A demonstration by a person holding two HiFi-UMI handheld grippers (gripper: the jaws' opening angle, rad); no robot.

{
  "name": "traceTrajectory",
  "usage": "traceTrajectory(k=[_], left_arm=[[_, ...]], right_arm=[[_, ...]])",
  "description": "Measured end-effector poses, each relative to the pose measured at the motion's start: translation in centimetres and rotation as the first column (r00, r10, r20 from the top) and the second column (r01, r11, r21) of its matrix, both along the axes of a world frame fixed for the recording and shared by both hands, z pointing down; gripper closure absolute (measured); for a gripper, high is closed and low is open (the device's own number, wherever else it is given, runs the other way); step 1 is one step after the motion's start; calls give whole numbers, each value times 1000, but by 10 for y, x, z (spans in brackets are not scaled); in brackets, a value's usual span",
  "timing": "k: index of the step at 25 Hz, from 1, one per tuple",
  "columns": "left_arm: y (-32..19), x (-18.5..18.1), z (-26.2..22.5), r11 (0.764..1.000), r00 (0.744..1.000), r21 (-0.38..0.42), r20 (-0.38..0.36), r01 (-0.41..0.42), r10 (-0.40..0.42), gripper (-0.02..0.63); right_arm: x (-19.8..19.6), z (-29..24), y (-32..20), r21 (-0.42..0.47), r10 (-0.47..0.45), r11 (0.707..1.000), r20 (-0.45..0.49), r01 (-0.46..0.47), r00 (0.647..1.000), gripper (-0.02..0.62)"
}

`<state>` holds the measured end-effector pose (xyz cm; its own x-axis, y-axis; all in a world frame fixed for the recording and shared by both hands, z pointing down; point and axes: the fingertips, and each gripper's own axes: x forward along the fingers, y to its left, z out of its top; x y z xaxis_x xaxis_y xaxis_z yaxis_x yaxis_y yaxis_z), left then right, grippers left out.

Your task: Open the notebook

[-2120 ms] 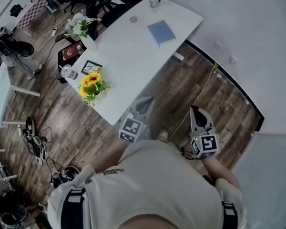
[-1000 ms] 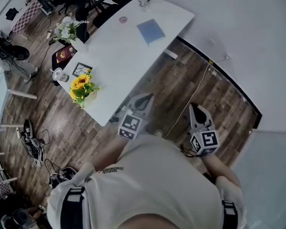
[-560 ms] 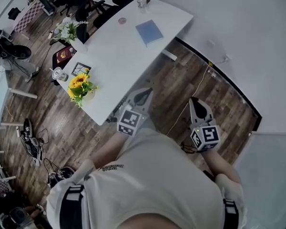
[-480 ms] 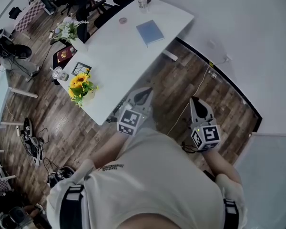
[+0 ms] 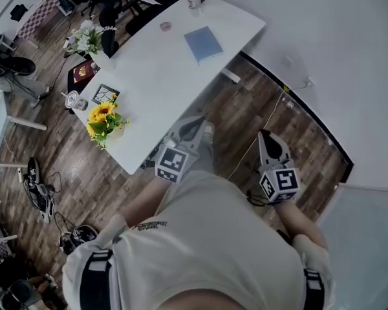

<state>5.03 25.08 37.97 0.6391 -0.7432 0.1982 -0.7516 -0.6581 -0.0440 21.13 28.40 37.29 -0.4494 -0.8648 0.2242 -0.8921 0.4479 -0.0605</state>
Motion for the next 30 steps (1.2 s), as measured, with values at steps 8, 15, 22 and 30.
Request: traceTrajectory(k=[8, 15, 22, 30], left_arm=[[-41, 5, 11, 1000, 1000, -24, -14, -12, 12, 594], [-83, 4, 25, 997, 1000, -75, -7, -10, 10, 594], [-135, 6, 27, 993, 1000, -117, -5, -1, 1, 595], [-196, -1, 34, 985, 1000, -173, -2, 25, -26, 594]], right_arm=[[-4, 17, -43, -46, -11, 999, -7, 11, 1000, 593], [-7, 26, -87, -82, -20, 996, -7, 19, 1000, 593], [-7, 25, -136, -123, -29, 992, -22, 26, 999, 592], [-11, 31, -199, -160, -38, 986, -22, 34, 999, 592]])
